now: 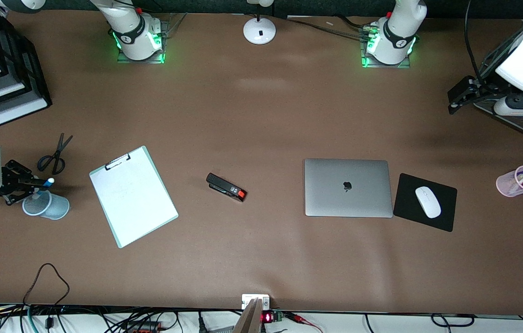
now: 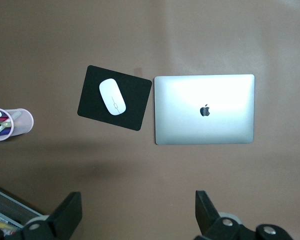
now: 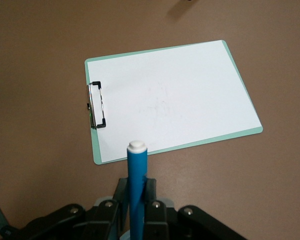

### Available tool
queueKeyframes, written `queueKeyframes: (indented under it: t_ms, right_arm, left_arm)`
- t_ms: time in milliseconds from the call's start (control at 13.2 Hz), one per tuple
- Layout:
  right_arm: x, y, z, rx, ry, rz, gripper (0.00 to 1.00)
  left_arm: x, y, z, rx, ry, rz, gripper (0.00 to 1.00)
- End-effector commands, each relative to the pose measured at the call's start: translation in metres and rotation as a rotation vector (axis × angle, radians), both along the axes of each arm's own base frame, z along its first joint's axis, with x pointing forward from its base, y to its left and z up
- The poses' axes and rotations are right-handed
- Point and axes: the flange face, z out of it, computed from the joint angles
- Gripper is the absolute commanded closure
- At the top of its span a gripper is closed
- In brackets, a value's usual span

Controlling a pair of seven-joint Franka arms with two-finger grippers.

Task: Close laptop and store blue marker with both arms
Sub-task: 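Lower the marker into the pen cup and open the right gripper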

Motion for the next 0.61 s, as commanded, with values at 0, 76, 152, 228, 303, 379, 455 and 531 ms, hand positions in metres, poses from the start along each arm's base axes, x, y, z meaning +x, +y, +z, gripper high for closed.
queueKeyframes:
  t_ms: [0, 76, 152, 228, 303, 379, 455, 531]
  right_arm:
    - [0.007, -0.011, -0.003, 0.042, -0.02, 0.018, 0.94]
    - [0.005, -0.015, -0.005, 0.051, -0.024, 0.019, 0.94]
    - [0.004, -0.017, -0.008, 0.057, -0.024, 0.018, 0.94]
    - [0.004, -0.018, -0.011, 0.062, -0.026, 0.028, 0.94]
    - [0.004, -0.018, -0.012, 0.063, -0.032, 0.038, 0.94]
    - [0.003, -0.02, -0.017, 0.066, -0.027, 0.038, 0.94]
    - [0.002, -0.025, -0.022, 0.069, -0.022, 0.031, 0.94]
    - [-0.001, -0.031, -0.031, 0.074, -0.011, 0.021, 0.94]
  left_arm:
    - [-0.011, 0.004, 0.004, 0.021, -0.004, 0.008, 0.0]
    - [-0.013, 0.008, 0.004, 0.02, -0.004, 0.016, 0.0]
    - [-0.013, 0.009, 0.003, 0.02, -0.002, 0.017, 0.0]
    - [-0.013, 0.009, 0.002, 0.02, -0.001, 0.017, 0.0]
    - [-0.013, 0.011, 0.003, 0.021, -0.002, 0.02, 0.0]
    - [-0.012, 0.011, 0.002, 0.02, -0.001, 0.02, 0.0]
    - [-0.012, 0.009, 0.002, 0.02, -0.002, 0.017, 0.0]
    - [-0.011, 0.008, 0.001, 0.021, -0.001, 0.015, 0.0]
